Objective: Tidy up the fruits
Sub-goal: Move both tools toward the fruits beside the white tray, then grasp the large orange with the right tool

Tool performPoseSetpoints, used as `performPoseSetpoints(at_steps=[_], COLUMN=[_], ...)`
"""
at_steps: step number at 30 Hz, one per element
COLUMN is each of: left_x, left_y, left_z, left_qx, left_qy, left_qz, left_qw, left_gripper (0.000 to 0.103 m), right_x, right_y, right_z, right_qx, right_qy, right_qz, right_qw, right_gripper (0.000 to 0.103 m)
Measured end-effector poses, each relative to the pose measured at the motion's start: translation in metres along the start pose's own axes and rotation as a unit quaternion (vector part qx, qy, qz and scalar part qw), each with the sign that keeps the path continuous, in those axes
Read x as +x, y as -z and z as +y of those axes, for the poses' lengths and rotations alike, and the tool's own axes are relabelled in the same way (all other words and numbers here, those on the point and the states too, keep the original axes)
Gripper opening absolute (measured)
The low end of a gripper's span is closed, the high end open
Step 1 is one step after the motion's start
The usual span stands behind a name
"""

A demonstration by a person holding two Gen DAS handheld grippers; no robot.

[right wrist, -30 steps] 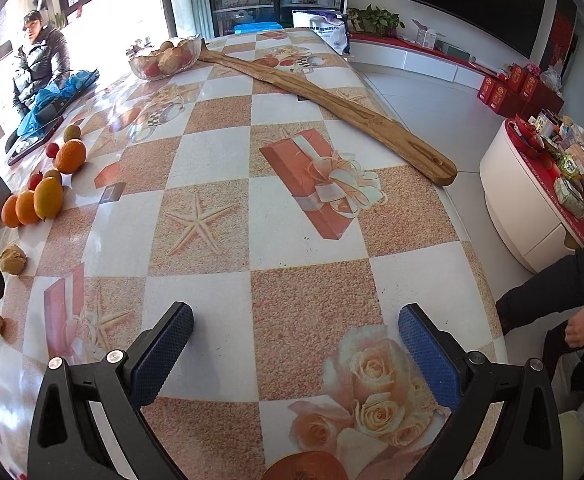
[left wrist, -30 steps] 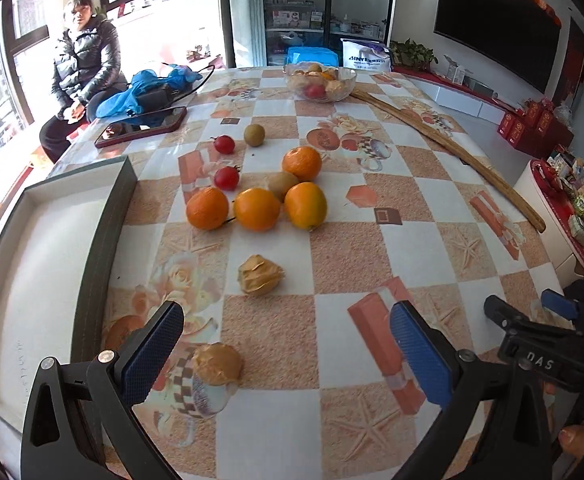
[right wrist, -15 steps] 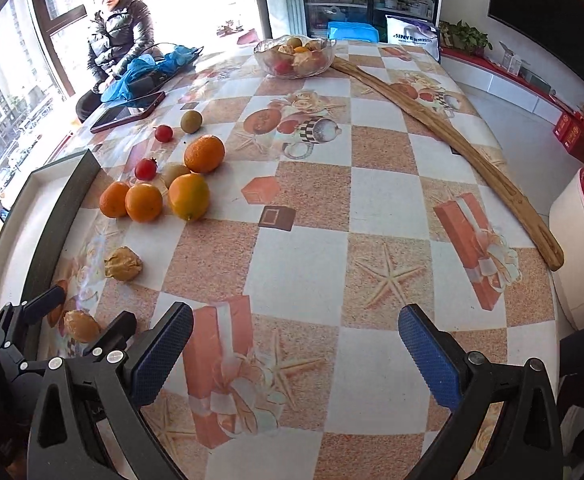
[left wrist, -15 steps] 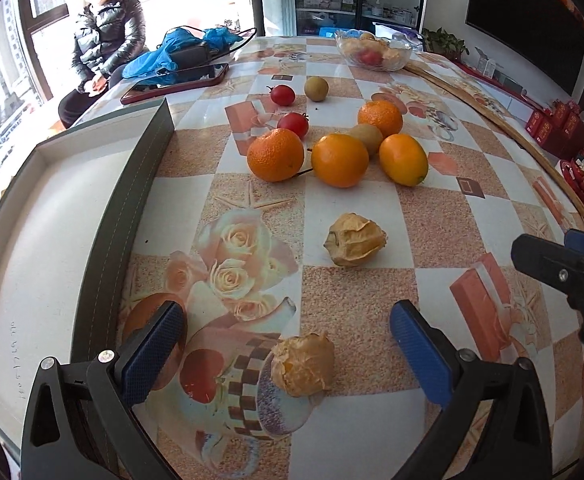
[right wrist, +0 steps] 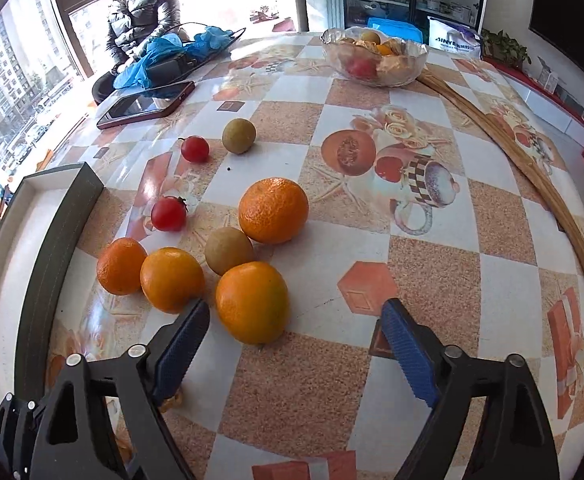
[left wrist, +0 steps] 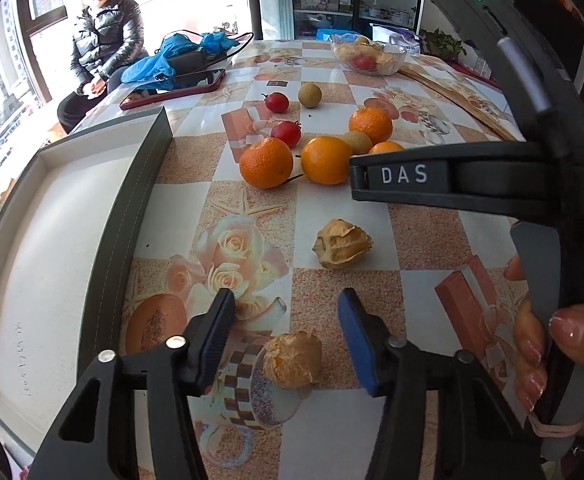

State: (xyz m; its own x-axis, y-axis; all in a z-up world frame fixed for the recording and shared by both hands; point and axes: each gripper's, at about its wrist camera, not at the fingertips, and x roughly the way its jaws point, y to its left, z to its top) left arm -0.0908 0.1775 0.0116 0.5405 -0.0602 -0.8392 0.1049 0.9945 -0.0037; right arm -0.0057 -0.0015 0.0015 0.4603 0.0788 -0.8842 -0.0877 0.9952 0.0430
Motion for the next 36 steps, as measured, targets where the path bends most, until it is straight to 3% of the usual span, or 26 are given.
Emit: performPoseSetpoints(at_steps=[1, 2, 6, 10, 20, 27, 36], left_x=[-0.001, -0.002, -0.015, -0.044, -0.125, -0.153, -0.175], left_y=[0.000, 0.001, 0.006, 0.006, -0.007, -0.011, -0.003], left_z=[0.002, 0.005, 0.018, 0.021, 0.045, 0.092, 0.126], left_qx=[-0.004, -0.010, -0.034, -0.024, -0.003, -0.052, -0.094], left_qy=[0.011, 0.024, 0.083, 0.108, 0.140, 0.181, 0.181], left_qz=[-0.002, -0.002, -0.004, -0.025, -0.064, -0.067, -0.065], left_qw=[0.9999, 0.9997, 0.9960, 0.9936, 0.9881, 0.9799, 0.9768], left_gripper=[0.018, 0.018, 0.015, 0.015, 0.015, 0.015, 0.015], right_x=[-0.001, -0.004, -0.016, -0.040, -0.108, -0.125, -0.147], right_y=[-0.001, 0.000, 0.011, 0.026, 0.035, 0.039, 0.045], right_z=[0.003, 0.005, -0.015, -0.041, -0.022, -0.001, 0.026], right_qx=[-0.011, -0.018, 0.019, 0.067, 0.021, 0.005, -0.002], right_qy=[0.000, -0.007, -0.045, -0.096, -0.100, -0.103, -0.118], right_qz=[-0.004, -0.005, 0.004, 0.009, -0.018, -0.024, -0.037], right_qw=[1.000, 1.000, 0.999, 0.993, 0.995, 0.994, 0.992], right_gripper=[0.049, 0.035, 0.035, 0.035, 0.035, 0.035, 0.035])
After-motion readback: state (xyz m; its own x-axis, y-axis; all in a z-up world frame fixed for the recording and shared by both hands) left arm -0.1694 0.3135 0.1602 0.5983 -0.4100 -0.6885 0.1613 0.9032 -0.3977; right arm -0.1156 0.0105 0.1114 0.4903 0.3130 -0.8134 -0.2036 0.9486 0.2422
